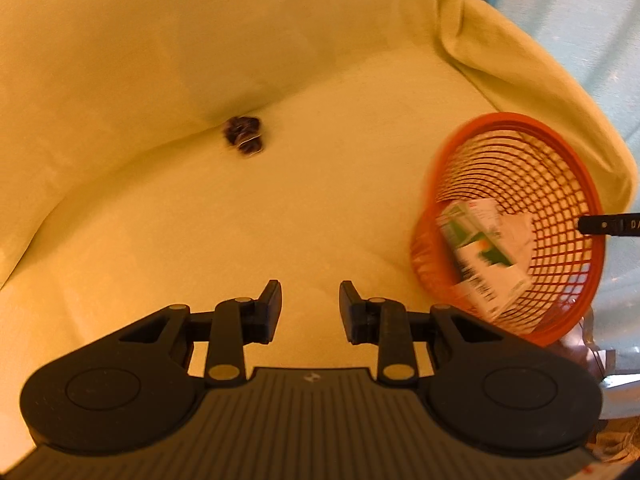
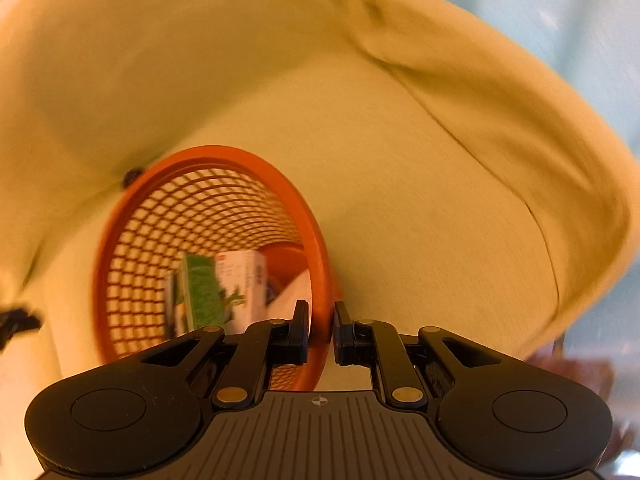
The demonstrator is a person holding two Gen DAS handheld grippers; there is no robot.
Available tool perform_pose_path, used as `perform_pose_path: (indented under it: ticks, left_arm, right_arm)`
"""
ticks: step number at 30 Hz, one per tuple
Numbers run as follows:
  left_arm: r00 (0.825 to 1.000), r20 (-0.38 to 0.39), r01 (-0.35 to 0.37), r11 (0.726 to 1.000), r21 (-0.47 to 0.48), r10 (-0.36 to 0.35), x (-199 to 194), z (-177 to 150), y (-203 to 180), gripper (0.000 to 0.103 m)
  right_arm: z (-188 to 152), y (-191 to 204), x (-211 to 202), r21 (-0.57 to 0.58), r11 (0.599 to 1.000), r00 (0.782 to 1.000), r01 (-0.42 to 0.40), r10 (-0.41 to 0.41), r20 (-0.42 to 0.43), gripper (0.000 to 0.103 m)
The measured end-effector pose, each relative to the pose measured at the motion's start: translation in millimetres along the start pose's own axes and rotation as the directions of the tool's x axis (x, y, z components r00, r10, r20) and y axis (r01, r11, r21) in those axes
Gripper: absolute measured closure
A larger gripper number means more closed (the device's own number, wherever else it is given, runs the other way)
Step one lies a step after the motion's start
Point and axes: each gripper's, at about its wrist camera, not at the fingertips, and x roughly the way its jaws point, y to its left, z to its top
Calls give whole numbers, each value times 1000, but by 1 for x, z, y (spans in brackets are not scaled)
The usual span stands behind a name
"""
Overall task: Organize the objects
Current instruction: 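Move the open left gripper toward the dark brown scrunchie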
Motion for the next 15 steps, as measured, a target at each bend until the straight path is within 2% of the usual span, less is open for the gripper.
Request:
perform_pose_path:
  ticks: [2, 4, 6, 8, 10, 12, 15]
  left_arm:
    - [1000, -2, -20, 1000, -15, 20, -4, -4, 6, 77]
    - [999, -4, -42, 999, -30, 42, -9, -8, 12, 77]
    - [998, -5, -61, 997, -44, 61, -12, -13, 18, 77]
    - [997, -11, -81, 995, -60, 80, -13, -17, 24, 76]
    - [996, -16, -93, 993, -78, 92, -13, -20, 30, 75]
    - [996, -15, -94, 991, -95, 93, -14, -21, 34, 74]
    - [996, -6, -87, 992, -95, 87, -13, -23, 39, 67]
  right_arm:
    - [-6, -43, 9, 140, 990, 1000, 6, -4, -11, 95]
    - [-17, -87, 13, 312, 950, 999, -11, 22, -30, 94]
    - [-31, -108, 14, 421, 907, 998, -30, 52, -42, 93]
    - [-39, -95, 12, 395, 918, 996, -39, 66, -55, 93]
    - [-41, -69, 12, 334, 938, 991, -89, 118, -68, 94]
    - [-39, -53, 8, 290, 954, 993, -76, 98, -59, 93]
    - [-38, -54, 7, 337, 938, 993, -78, 102, -53, 94]
